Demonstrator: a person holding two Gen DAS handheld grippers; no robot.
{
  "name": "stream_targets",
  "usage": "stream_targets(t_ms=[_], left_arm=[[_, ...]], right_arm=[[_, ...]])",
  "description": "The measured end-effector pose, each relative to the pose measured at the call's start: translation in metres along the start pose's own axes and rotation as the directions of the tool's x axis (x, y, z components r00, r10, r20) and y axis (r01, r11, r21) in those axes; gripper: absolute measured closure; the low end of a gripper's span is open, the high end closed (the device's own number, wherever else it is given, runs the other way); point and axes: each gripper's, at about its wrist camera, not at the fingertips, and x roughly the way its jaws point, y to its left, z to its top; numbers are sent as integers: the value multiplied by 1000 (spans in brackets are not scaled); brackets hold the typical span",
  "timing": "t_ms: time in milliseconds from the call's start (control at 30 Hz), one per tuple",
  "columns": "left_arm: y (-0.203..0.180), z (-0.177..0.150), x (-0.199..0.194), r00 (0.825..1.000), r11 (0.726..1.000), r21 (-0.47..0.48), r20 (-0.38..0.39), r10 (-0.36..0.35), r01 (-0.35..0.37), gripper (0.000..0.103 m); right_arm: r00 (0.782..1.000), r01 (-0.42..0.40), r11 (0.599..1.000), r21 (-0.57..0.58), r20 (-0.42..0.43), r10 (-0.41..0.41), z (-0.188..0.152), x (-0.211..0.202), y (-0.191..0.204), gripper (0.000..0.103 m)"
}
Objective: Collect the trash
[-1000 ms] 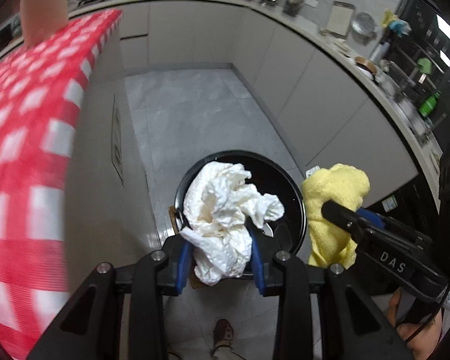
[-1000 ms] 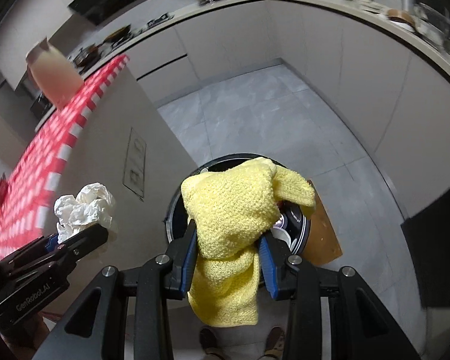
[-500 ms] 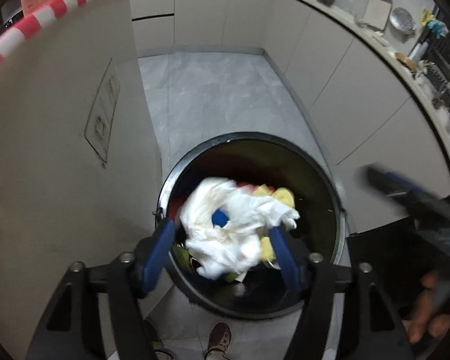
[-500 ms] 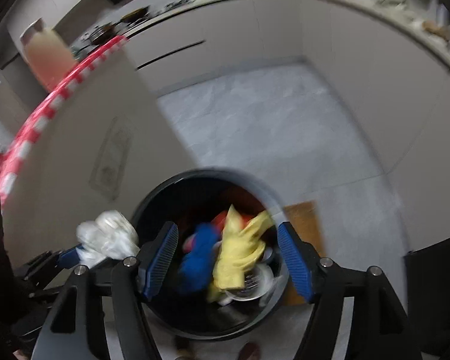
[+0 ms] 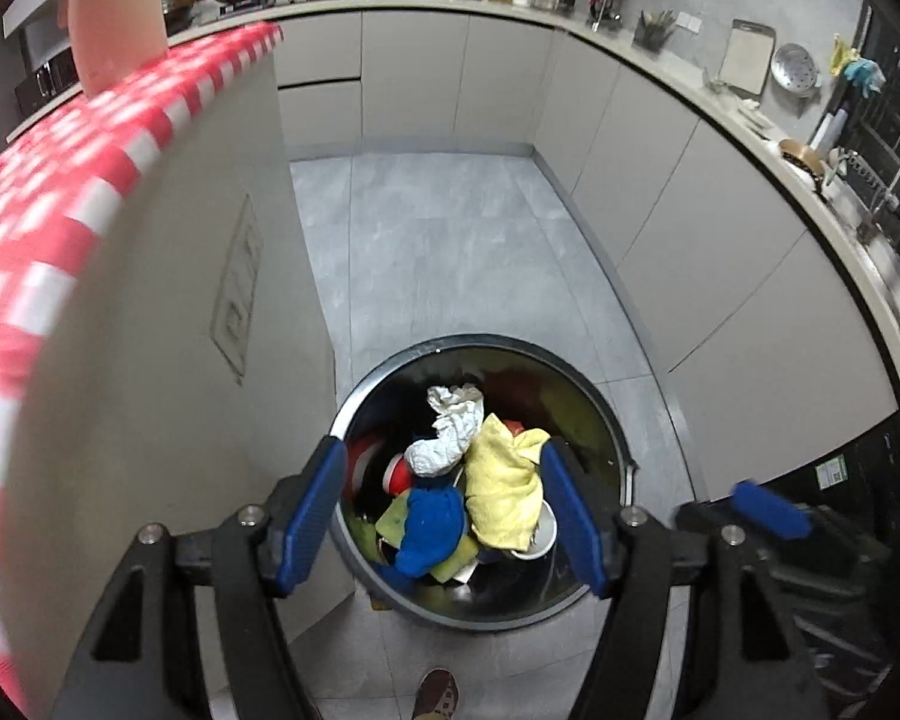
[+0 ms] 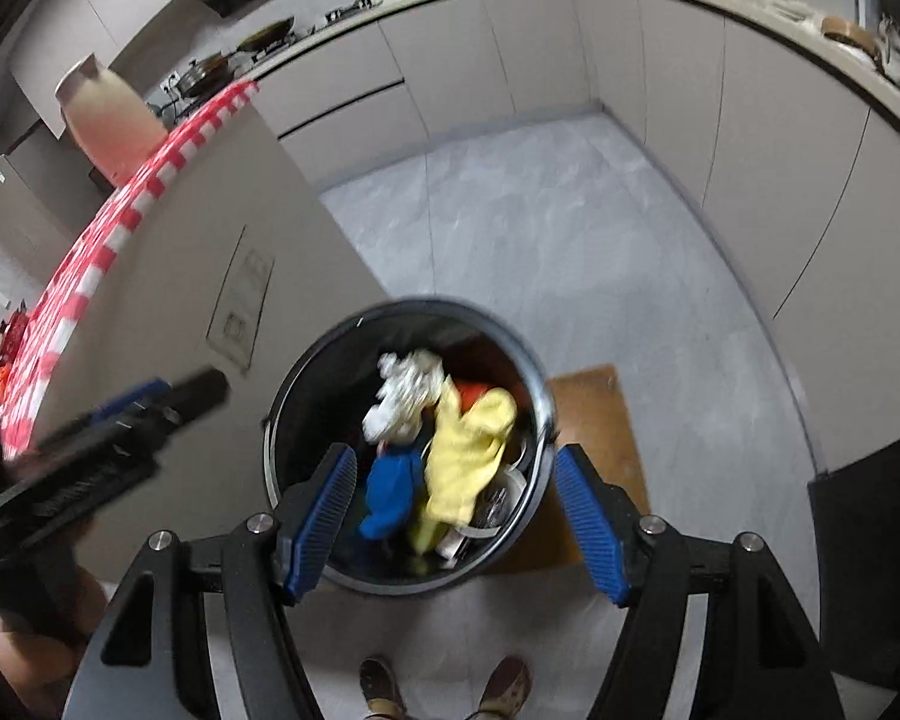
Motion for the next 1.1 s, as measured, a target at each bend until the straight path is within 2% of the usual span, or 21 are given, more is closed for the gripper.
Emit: stream_targets(t_ms=[167,333,400,567,633,767,933,1100], left_arm=[[7,-13,-52,999,1000,18,44,-12,11,35],[29,-45,-122,993,999,37,120,-20,16,33],[43,-64,-154,988,999,43,154,-25,19,20],[84,-109,-234,970,998,48,241,17,-30,7],[101,-122,-256,966,999,42,259,21,-33,6],[123,-143,-286,961,998,34,273,40,-51,5],[140,-161,-311,957,998,-7,284,65,-66,3],[141,-175,-321,951,995,-65,296,95,-80,3]], right_arm=[[999,-32,999,0,-23,32,-21,-20,29,32],[999,-51,998,-39,-10,51,-54,-62,73,32],[999,-45,997,-57,3,46,-73,-83,95,32],[996,-27,995,-92,79,35,-141,-152,166,31],[992,2,995,-104,127,11,-163,-177,190,27],[974,57,991,-123,225,-28,-197,-225,233,23],[944,132,984,-121,319,-88,-216,-265,257,16],[933,129,984,-125,353,-78,-222,-288,265,15]])
